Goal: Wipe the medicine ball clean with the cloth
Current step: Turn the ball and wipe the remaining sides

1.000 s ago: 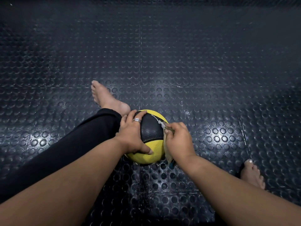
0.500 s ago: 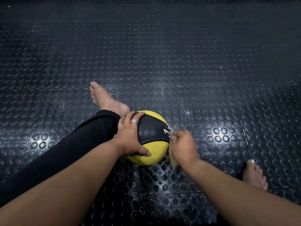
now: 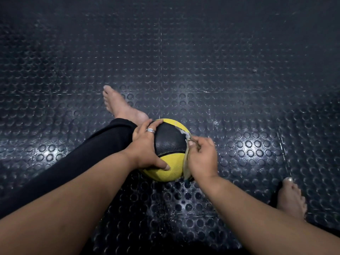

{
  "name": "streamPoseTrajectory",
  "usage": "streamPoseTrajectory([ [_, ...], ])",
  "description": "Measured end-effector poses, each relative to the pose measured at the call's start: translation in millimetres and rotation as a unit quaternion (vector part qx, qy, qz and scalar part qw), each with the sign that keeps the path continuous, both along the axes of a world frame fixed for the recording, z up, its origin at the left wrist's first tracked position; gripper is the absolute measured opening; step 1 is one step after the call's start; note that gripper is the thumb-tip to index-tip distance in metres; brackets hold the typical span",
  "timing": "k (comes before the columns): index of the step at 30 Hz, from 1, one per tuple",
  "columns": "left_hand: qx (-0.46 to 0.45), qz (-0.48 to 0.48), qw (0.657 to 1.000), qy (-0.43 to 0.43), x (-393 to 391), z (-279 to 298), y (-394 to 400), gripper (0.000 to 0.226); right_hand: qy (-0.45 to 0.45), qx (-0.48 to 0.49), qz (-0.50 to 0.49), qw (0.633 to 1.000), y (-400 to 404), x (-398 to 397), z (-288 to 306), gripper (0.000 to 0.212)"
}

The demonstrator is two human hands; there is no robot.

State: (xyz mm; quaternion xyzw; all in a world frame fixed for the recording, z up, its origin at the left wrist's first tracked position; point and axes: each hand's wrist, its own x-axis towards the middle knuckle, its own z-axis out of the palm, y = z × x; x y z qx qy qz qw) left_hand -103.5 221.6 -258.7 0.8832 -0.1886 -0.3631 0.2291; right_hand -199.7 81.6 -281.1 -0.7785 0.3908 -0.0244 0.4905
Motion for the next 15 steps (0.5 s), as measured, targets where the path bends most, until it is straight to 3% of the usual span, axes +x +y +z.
streamPoseTrajectory([
  [2, -0.002, 0.000, 1.000, -0.006, -1.8, -0.9, -2.1, 0.136, 0.015, -0.006, -0.055, 0.998, 1.6, 4.3, -5.1, 0.024],
  [7, 0.012, -0.011, 1.000, -0.012, 1.5, -1.4, -9.1, 0.136, 0.149, 0.052, -0.107, 0.982, -24.0, 32.4, -14.2, 0.020],
  [12, 0.013, -0.006, 1.000, -0.002, 2.9, -1.1, -3.8, 0.136, 0.040, -0.027, 0.026, 0.999, 4.0, 25.7, 12.4, 0.024],
  [15, 0.008, -0.002, 1.000, -0.004, 2.5, -1.9, -5.6, 0.136, 0.012, -0.051, 0.027, 0.998, 3.5, 14.7, 11.7, 0.025],
])
